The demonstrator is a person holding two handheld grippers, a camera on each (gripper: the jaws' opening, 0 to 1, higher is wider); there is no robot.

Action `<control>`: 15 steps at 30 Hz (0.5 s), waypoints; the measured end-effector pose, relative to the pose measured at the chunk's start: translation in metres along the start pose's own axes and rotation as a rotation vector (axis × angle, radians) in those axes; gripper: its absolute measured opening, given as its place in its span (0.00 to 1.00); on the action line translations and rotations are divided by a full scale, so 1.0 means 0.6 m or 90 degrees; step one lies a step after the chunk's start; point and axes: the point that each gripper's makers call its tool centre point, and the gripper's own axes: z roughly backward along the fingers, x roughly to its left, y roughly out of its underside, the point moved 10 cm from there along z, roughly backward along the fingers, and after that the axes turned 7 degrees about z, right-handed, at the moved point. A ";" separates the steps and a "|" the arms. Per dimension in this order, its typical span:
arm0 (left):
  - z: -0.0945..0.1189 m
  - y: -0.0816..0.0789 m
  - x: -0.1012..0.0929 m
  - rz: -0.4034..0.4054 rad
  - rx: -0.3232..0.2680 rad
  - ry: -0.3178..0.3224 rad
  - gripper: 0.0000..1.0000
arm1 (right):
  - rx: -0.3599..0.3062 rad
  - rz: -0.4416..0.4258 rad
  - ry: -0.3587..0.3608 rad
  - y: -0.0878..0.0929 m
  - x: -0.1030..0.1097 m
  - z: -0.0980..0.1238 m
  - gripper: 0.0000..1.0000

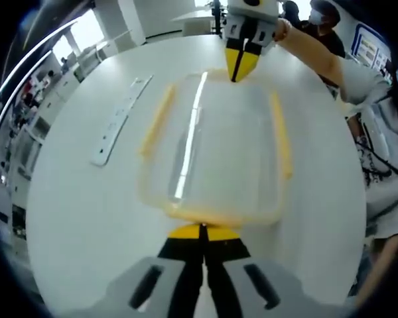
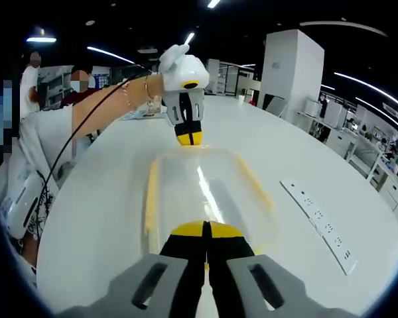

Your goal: Snap each plastic latch of the storage box into its locked position after aligning the lid with the box until every specified latch is closed and the lid sits flush.

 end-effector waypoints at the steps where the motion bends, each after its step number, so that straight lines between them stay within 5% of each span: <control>1: -0.018 0.006 -0.004 -0.022 0.026 0.019 0.00 | 0.000 0.001 -0.001 0.000 -0.001 0.000 0.00; 2: -0.028 0.004 -0.004 -0.059 0.033 -0.012 0.00 | 0.000 0.001 0.000 0.000 0.000 0.000 0.00; 3: -0.034 0.007 -0.011 -0.043 0.038 0.012 0.00 | 0.001 0.007 0.003 -0.001 0.001 -0.001 0.00; 15: -0.023 0.006 -0.006 -0.028 0.018 0.026 0.00 | -0.024 -0.002 0.001 0.002 -0.006 -0.006 0.00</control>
